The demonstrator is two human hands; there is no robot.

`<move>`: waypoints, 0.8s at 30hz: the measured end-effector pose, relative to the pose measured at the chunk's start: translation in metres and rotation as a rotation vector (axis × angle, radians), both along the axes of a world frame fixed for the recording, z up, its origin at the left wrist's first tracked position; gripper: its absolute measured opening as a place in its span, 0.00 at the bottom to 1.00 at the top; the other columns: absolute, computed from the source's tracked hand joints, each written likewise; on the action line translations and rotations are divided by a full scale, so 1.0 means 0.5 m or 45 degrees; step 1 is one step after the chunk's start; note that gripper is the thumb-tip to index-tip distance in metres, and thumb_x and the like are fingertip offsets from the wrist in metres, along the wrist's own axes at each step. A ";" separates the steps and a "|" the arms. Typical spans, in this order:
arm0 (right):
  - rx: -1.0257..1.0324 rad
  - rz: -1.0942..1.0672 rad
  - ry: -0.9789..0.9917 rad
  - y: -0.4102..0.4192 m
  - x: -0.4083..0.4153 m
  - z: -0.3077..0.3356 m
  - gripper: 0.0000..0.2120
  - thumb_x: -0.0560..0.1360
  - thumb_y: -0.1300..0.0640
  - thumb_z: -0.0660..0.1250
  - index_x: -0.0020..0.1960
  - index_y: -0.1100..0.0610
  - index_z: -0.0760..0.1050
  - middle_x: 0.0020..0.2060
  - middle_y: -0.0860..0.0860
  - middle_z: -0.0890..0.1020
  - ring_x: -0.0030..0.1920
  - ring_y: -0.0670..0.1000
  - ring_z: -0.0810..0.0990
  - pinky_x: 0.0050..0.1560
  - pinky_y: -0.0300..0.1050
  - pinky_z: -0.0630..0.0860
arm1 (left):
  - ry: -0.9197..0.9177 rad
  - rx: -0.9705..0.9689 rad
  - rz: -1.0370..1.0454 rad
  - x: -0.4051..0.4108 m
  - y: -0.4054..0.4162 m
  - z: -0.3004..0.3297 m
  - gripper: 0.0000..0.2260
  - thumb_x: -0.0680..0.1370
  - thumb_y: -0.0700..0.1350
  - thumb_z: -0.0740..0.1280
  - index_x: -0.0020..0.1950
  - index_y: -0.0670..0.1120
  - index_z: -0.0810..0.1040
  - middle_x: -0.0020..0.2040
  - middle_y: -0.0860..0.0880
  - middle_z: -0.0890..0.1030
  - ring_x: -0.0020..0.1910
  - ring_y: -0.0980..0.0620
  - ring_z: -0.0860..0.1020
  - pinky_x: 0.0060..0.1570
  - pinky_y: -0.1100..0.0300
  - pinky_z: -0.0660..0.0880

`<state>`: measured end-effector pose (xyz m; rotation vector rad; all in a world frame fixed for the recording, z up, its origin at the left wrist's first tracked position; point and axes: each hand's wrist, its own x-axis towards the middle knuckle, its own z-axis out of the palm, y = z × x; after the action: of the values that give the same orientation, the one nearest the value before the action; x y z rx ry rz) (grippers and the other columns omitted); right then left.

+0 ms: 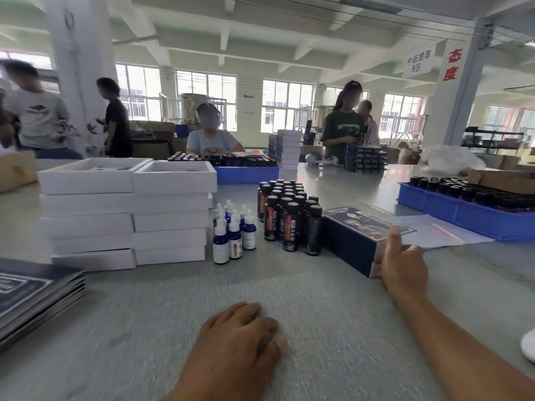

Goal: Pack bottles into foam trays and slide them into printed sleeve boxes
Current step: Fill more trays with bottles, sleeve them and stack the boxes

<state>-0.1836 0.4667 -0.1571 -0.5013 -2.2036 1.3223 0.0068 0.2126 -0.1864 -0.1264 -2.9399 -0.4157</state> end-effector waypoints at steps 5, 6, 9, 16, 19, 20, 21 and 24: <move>-0.052 -0.084 0.094 -0.007 0.030 0.012 0.25 0.83 0.52 0.50 0.59 0.74 0.73 0.57 0.72 0.77 0.56 0.69 0.76 0.52 0.56 0.69 | 0.062 0.093 -0.026 0.005 -0.010 -0.003 0.20 0.79 0.62 0.54 0.69 0.60 0.70 0.73 0.60 0.66 0.74 0.58 0.58 0.73 0.56 0.54; -0.029 -0.091 0.137 -0.012 0.040 0.015 0.23 0.83 0.54 0.51 0.56 0.73 0.74 0.54 0.73 0.77 0.54 0.69 0.76 0.51 0.57 0.69 | 0.081 0.113 -0.027 0.007 -0.011 -0.001 0.19 0.79 0.60 0.55 0.68 0.59 0.72 0.72 0.59 0.68 0.73 0.58 0.60 0.73 0.56 0.55; 0.126 0.053 0.322 -0.056 0.076 0.029 0.19 0.79 0.53 0.52 0.40 0.65 0.72 0.39 0.66 0.78 0.40 0.63 0.75 0.42 0.55 0.67 | 0.116 0.153 -0.036 0.013 -0.011 0.006 0.17 0.79 0.56 0.58 0.65 0.56 0.75 0.70 0.58 0.71 0.71 0.57 0.63 0.72 0.57 0.56; 0.290 1.017 0.000 -0.282 0.146 -0.005 0.21 0.78 0.42 0.64 0.35 0.56 0.76 0.23 0.47 0.77 0.23 0.42 0.71 0.26 0.42 0.70 | 0.135 0.379 0.043 0.022 -0.017 0.035 0.13 0.77 0.49 0.63 0.59 0.53 0.80 0.59 0.54 0.78 0.61 0.55 0.74 0.60 0.67 0.67; 0.410 1.180 -0.215 -0.359 0.142 -0.003 0.19 0.76 0.45 0.67 0.32 0.54 0.75 0.27 0.50 0.79 0.28 0.46 0.74 0.35 0.49 0.75 | 0.245 0.523 0.199 0.028 -0.023 0.045 0.11 0.74 0.51 0.63 0.53 0.53 0.81 0.48 0.56 0.78 0.52 0.56 0.78 0.52 0.69 0.70; 0.472 1.154 -0.240 -0.379 0.140 -0.001 0.18 0.76 0.45 0.67 0.31 0.53 0.75 0.26 0.49 0.78 0.29 0.47 0.73 0.36 0.48 0.75 | 0.282 0.552 0.242 0.031 -0.028 0.047 0.11 0.73 0.51 0.62 0.52 0.53 0.80 0.47 0.56 0.79 0.50 0.57 0.78 0.51 0.68 0.71; 0.542 1.099 -0.244 -0.395 0.142 0.000 0.19 0.76 0.45 0.67 0.29 0.52 0.74 0.25 0.48 0.77 0.28 0.47 0.73 0.35 0.45 0.73 | 0.300 0.558 0.263 0.034 -0.033 0.048 0.11 0.73 0.51 0.62 0.52 0.53 0.80 0.48 0.56 0.79 0.49 0.58 0.77 0.52 0.68 0.72; 0.714 0.833 -0.144 -0.419 0.165 -0.012 0.17 0.76 0.46 0.63 0.34 0.54 0.78 0.28 0.45 0.81 0.31 0.46 0.79 0.35 0.43 0.75 | 0.349 0.490 0.260 0.039 -0.054 0.052 0.09 0.75 0.50 0.61 0.52 0.55 0.77 0.51 0.58 0.78 0.48 0.61 0.74 0.51 0.68 0.71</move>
<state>-0.1012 0.2574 -0.1634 0.3973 -2.8103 0.8745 0.0262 0.1855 -0.1602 0.1524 -2.5195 -0.8444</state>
